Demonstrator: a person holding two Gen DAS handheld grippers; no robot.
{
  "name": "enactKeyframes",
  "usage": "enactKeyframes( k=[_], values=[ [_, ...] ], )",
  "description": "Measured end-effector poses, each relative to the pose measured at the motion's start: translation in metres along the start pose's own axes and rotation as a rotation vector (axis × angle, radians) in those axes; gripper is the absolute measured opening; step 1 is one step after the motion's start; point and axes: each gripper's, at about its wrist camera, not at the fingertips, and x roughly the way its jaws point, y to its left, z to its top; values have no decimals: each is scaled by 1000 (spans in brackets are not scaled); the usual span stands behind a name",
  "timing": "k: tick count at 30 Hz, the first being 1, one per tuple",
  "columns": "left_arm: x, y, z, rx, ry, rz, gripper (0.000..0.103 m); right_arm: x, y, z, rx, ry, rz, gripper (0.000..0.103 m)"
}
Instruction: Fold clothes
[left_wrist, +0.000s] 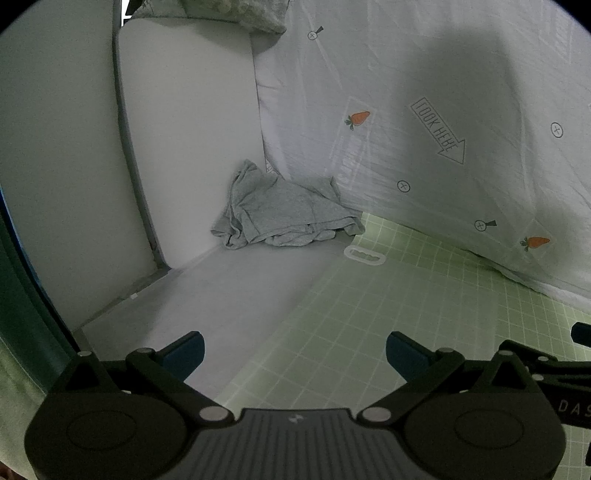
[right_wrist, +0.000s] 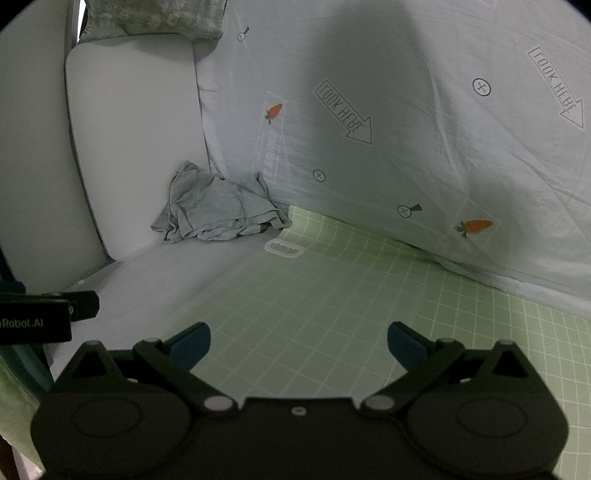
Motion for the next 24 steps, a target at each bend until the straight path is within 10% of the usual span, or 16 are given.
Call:
enactKeyframes(
  k=[24],
  values=[
    [-2,-1,-4,-1,-7,3,103,-6,2,-1,-5,-6,19,103]
  ],
)
